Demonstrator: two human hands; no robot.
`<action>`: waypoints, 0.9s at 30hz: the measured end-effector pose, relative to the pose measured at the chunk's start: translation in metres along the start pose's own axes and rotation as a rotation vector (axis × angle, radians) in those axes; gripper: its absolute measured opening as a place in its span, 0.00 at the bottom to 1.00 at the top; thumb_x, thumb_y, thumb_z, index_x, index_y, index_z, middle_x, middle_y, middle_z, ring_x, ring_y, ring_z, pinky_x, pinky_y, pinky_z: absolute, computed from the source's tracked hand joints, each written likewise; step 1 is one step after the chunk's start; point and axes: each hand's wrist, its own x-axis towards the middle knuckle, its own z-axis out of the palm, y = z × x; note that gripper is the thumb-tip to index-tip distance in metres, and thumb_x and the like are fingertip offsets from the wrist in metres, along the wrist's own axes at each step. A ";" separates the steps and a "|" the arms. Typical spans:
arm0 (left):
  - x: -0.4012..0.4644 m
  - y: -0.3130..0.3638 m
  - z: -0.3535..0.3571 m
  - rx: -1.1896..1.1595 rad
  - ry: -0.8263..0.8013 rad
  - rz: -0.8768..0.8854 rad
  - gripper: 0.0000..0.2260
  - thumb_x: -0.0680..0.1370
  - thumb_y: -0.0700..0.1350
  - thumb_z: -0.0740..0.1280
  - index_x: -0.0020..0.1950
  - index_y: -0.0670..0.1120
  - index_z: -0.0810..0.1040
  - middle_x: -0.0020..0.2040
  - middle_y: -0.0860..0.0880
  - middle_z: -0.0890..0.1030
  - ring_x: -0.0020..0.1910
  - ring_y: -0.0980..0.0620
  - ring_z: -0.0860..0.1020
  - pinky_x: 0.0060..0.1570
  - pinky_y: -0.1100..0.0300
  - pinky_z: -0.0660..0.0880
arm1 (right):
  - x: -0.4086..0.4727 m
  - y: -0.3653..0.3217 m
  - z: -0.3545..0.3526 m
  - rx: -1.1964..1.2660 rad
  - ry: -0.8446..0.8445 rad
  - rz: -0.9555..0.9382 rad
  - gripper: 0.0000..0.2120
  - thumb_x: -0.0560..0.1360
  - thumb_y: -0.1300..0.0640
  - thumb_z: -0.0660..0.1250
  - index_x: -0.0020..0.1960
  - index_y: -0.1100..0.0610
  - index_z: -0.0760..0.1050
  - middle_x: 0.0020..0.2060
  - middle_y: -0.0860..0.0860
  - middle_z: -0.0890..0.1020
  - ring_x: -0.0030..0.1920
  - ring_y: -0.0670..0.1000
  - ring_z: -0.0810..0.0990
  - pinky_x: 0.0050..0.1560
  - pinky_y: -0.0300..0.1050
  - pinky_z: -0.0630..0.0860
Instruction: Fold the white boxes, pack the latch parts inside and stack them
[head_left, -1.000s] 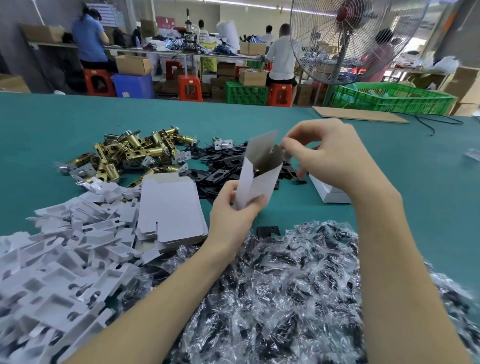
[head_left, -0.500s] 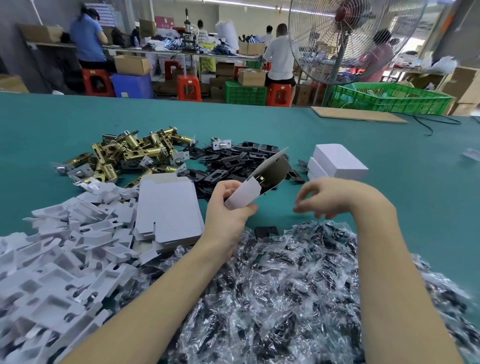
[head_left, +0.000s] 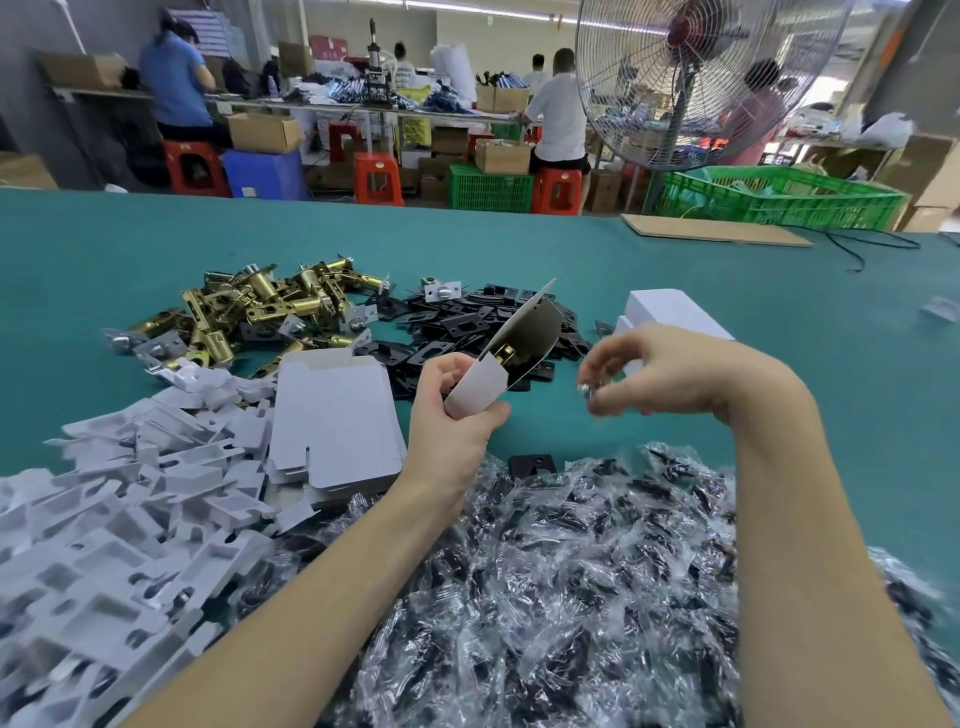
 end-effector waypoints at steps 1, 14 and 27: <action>0.000 0.000 0.000 -0.003 -0.001 -0.002 0.22 0.74 0.32 0.74 0.55 0.58 0.74 0.61 0.46 0.77 0.56 0.47 0.77 0.55 0.50 0.78 | -0.005 -0.005 -0.004 0.019 0.071 -0.035 0.03 0.70 0.51 0.73 0.44 0.48 0.82 0.39 0.45 0.85 0.32 0.39 0.80 0.36 0.34 0.76; -0.003 0.003 0.000 0.026 -0.038 0.005 0.21 0.75 0.32 0.73 0.56 0.57 0.77 0.58 0.47 0.79 0.52 0.51 0.77 0.52 0.55 0.78 | -0.017 -0.068 0.010 -0.095 0.022 -0.012 0.11 0.77 0.53 0.58 0.39 0.54 0.73 0.22 0.47 0.77 0.20 0.48 0.68 0.23 0.35 0.66; -0.002 0.003 0.002 0.035 -0.139 -0.101 0.14 0.77 0.32 0.70 0.60 0.45 0.79 0.54 0.41 0.81 0.50 0.48 0.77 0.55 0.52 0.74 | -0.002 -0.054 0.017 0.195 -0.014 0.003 0.09 0.76 0.59 0.58 0.38 0.55 0.67 0.23 0.48 0.75 0.23 0.49 0.63 0.22 0.36 0.60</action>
